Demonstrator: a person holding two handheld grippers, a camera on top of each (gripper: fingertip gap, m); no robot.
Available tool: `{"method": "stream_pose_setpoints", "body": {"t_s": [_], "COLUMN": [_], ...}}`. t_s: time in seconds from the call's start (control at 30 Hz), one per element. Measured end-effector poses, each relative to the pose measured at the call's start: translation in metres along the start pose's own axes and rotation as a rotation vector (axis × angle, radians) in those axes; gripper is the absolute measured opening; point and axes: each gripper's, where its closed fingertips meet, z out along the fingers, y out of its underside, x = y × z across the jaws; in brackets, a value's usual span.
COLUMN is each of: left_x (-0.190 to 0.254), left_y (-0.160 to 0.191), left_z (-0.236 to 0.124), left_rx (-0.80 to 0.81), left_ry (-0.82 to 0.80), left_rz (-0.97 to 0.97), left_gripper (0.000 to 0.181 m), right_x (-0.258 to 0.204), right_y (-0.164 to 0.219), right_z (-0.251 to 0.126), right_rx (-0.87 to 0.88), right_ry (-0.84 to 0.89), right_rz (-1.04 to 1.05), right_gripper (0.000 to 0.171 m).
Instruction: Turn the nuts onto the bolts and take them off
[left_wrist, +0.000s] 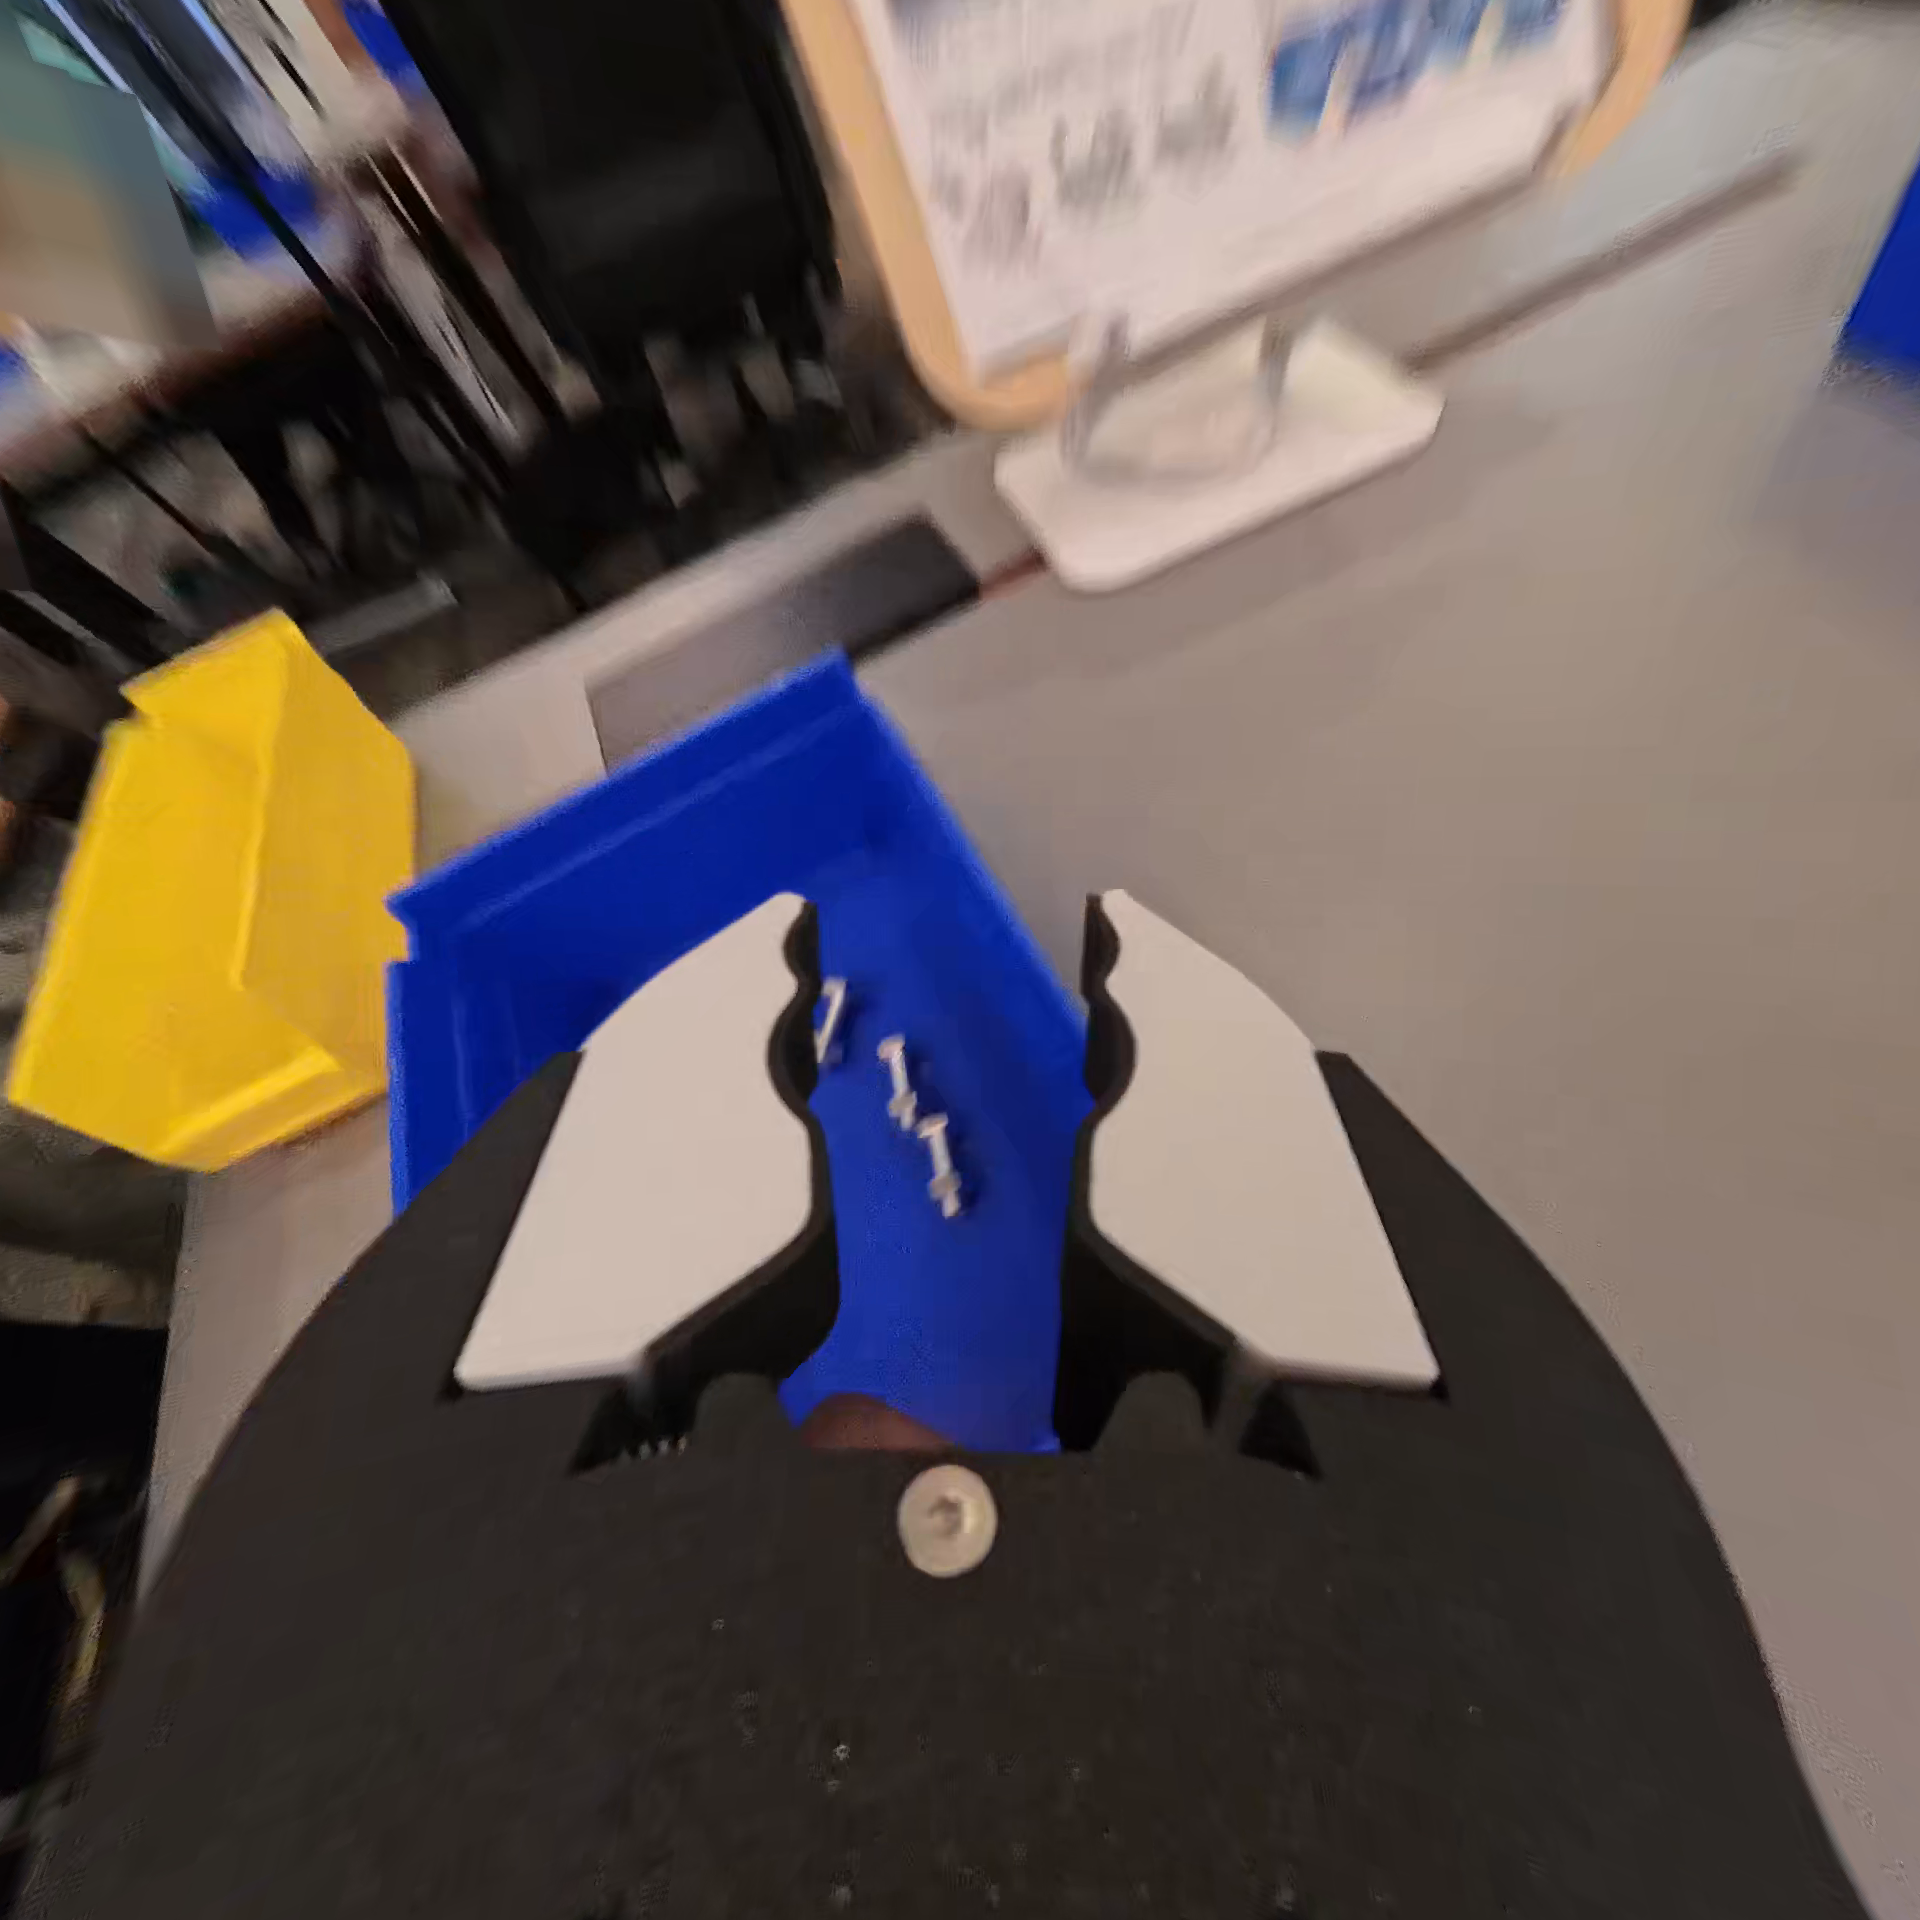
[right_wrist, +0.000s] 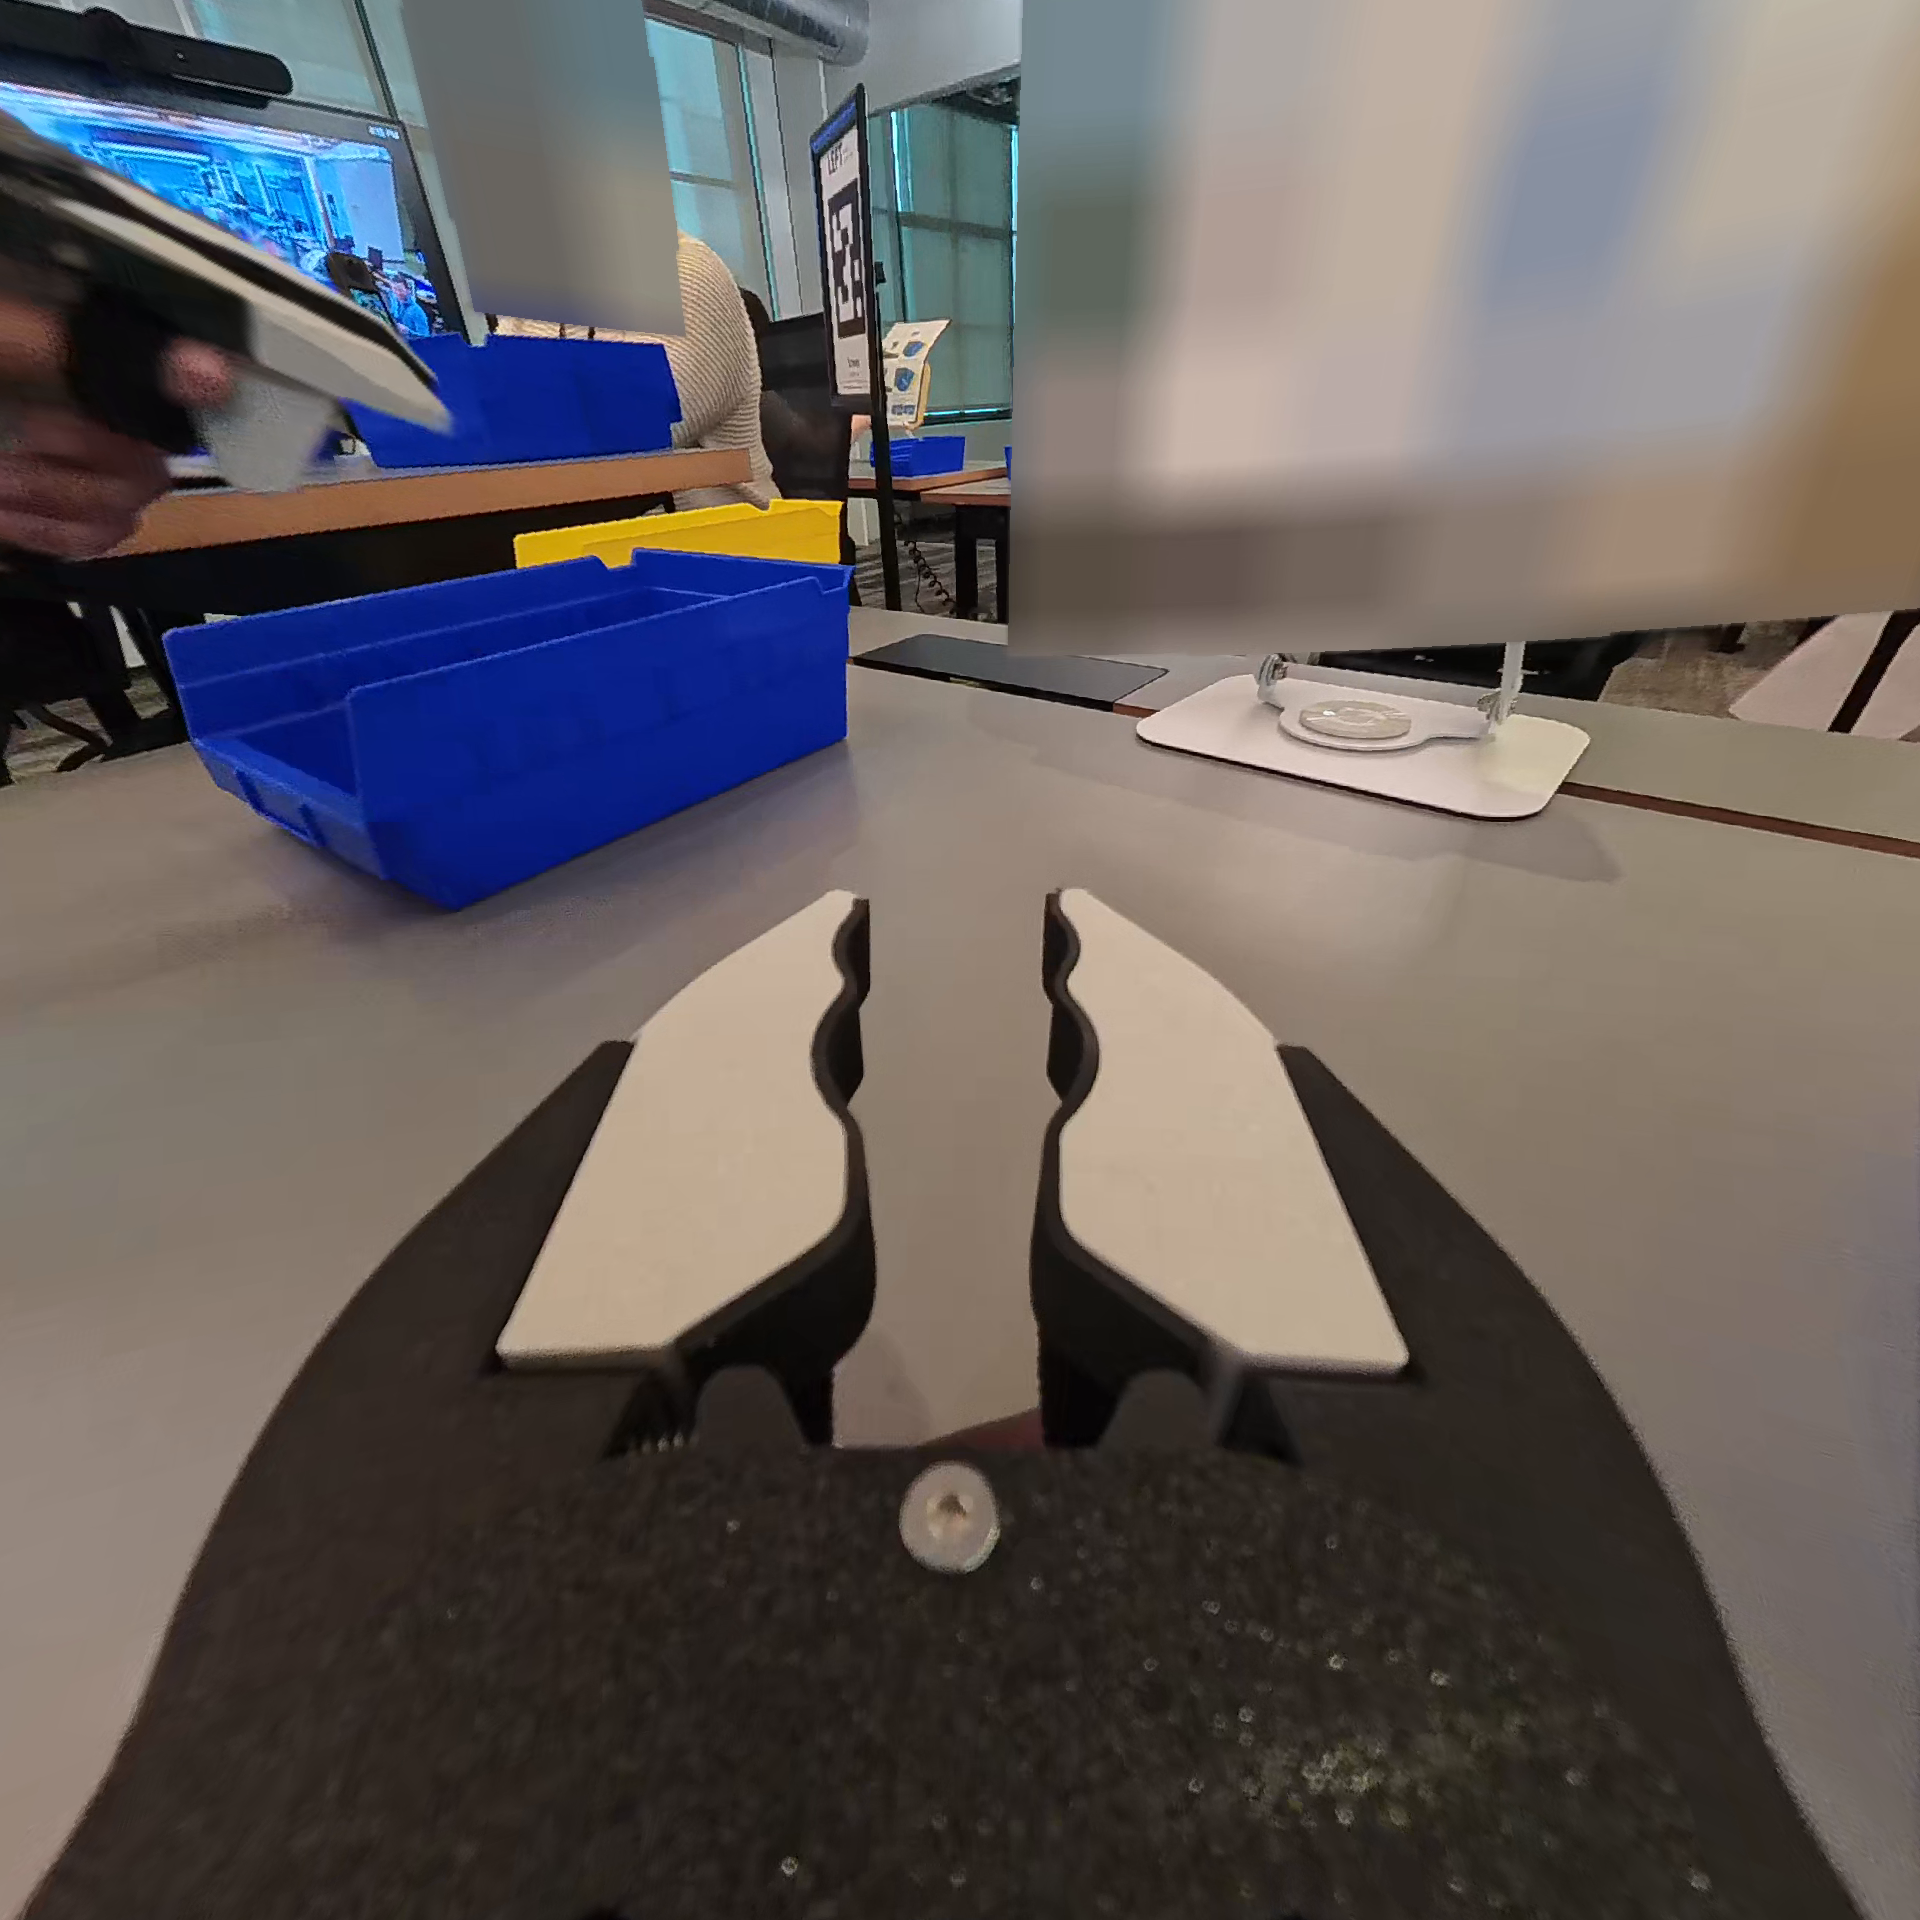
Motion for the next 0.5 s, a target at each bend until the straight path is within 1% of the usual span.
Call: {"method": "stream_pose_setpoints", "body": {"t_s": [0.03, 0.1, 0.13, 0.17, 0.23, 0.37, 0.5], "left_x": [-0.014, -0.033, -0.041, -0.049, -0.054, -0.056, -0.054], "left_y": [0.011, 0.032, 0.044, 0.057, 0.078, 0.108, 0.126], "left_z": [0.017, 0.051, 0.066, 0.081, 0.103, 0.134, 0.147], "left_rx": [-0.095, -0.241, -0.312, -0.385, -0.504, -0.669, -0.782], "left_ry": [0.043, 0.118, 0.135, 0.138, 0.18, 0.209, 0.269], "left_rz": [-0.004, -0.002, 0.011, 0.029, 0.042, 0.152, 0.177], "left_gripper": [0.053, 0.052, 0.049, 0.051, 0.049, 0.046, 0.044], "right_x": [0.0, -0.001, -0.001, -0.001, -0.001, -0.002, -0.003], "right_y": [0.0, 0.0, 0.0, 0.0, 0.0, 0.0, 0.0], "right_z": [0.0, 0.0, 0.0, 0.0, 0.0, 0.0, 0.0], "right_rx": [0.0, -0.001, -0.002, -0.001, 0.002, 0.002, 0.003], "right_ry": [-0.002, -0.005, -0.007, -0.008, -0.01, -0.016, -0.021], "right_rz": [0.001, 0.001, 0.002, 0.003, 0.003, 0.0, -0.001], "right_gripper": [0.031, 0.031, 0.031, 0.031, 0.03, 0.029, 0.028]}}
